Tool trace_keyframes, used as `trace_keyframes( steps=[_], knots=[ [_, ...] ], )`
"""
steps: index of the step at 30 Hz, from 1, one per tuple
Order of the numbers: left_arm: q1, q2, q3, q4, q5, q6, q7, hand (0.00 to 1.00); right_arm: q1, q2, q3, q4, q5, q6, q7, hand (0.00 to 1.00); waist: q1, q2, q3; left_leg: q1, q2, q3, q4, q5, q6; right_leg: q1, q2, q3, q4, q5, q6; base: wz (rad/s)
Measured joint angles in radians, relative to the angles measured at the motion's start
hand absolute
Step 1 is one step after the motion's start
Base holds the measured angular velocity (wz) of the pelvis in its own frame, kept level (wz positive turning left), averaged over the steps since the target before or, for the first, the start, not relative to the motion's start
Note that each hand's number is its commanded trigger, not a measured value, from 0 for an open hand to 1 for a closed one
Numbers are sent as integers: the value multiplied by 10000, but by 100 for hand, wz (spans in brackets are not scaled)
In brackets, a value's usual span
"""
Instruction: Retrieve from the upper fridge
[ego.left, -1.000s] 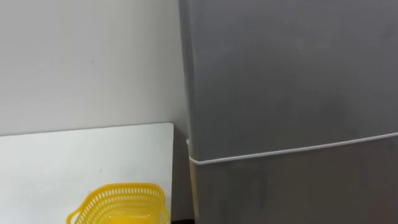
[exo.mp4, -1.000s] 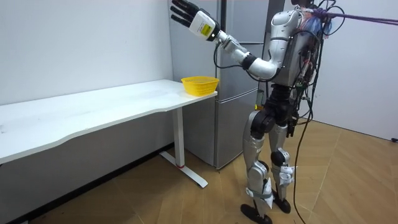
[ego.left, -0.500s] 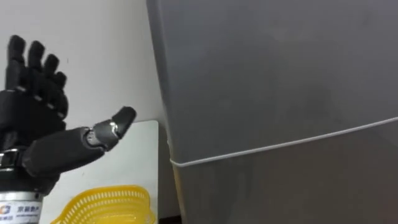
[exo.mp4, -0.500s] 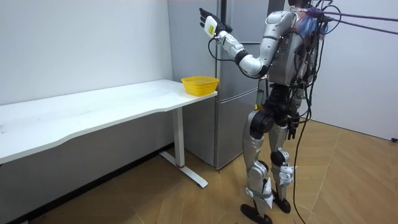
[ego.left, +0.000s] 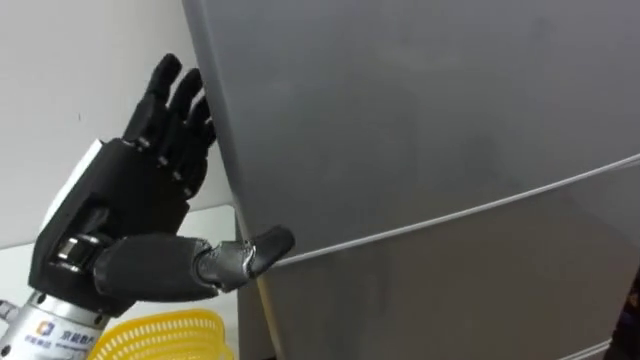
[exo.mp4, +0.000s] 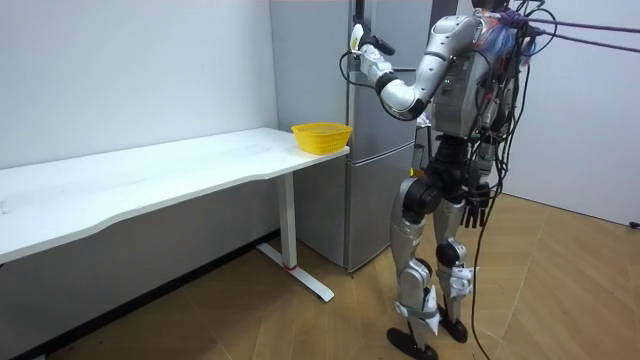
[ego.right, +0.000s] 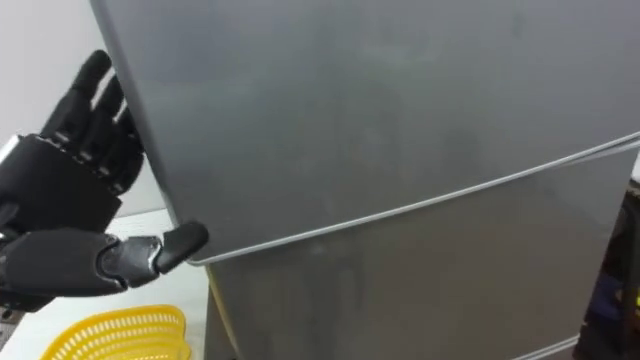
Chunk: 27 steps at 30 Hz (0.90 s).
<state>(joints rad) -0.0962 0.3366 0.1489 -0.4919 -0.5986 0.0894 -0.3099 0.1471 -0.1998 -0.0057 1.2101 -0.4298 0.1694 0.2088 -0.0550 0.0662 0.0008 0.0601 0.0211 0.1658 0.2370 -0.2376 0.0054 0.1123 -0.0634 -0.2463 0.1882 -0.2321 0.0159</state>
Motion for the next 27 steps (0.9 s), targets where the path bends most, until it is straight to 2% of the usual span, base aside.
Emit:
trace_keyframes(
  steps=[4, 12, 13, 14, 15, 17, 20, 24, 27],
  knots=[
    [0, 1, -18, 8, -32, 205, -734, 0, -26, -17, 15, -14, 11, 70, 123, 0, 29, 1, -1, -20, 10, 3, 0, 0, 0, 3, 67, -2, 17, 17, -17, 0],
    [0, -1, -6, 11, -390, 323, -1274, 0, -127, -23, 35, -44, -40, 180, 246, 0, 62, 27, -20, -161, 20, 18, -18, 0, -1, -56, 72, -5, 10, 28, -14, 0],
    [0, -1, -6, 12, -393, 346, -1330, 3, -143, -32, 34, -40, -42, 205, 247, 0, 61, 44, -29, -158, 19, 35, -18, 0, -1, -46, 69, -11, 5, 35, -10, 4],
    [0, -1, -7, 13, -393, 348, -1346, 39, -150, -36, 34, -38, -46, 218, 253, 0, 61, 42, -26, -157, 19, 54, -18, 0, -1, -41, 67, -11, 3, 37, -8, 3],
    [0, -1, -12, 13, -393, 354, -1365, 54, -163, -44, 34, -39, -47, 245, 264, 0, 59, 53, -23, -149, 25, 153, -18, 0, -1, -27, 63, -11, -5, 40, -7, 0],
    [1, -1, -22, 13, -390, 360, -1366, 100, -171, -60, 34, -42, -87, 282, 287, 0, 39, 69, -13, -146, 28, 253, -14, 0, -1, -14, 53, -33, -14, 42, -4, 2],
    [2, -1, 43, 19, -394, 360, -1295, 100, -165, -95, 34, -41, -122, 322, 329, 0, 55, 121, 20, -163, 28, 262, -10, 0, 0, -18, 42, -43, -5, 44, 0, 4],
    [1, 1, 274, 46, -714, 359, -1091, 100, -124, -100, 35, -46, -124, 390, 343, 0, 53, 134, 24, -178, 24, 262, -3, 2, 3, -68, 35, -39, -2, 44, 1, 2],
    [41, 61, -15, 32, -983, 364, -1379, 100, -141, -101, 34, -50, -122, 389, 346, 0, 101, 134, 24, -203, 21, 258, 6, 6, 10, -82, 35, -31, -9, 43, 2, 0]
  ],
)
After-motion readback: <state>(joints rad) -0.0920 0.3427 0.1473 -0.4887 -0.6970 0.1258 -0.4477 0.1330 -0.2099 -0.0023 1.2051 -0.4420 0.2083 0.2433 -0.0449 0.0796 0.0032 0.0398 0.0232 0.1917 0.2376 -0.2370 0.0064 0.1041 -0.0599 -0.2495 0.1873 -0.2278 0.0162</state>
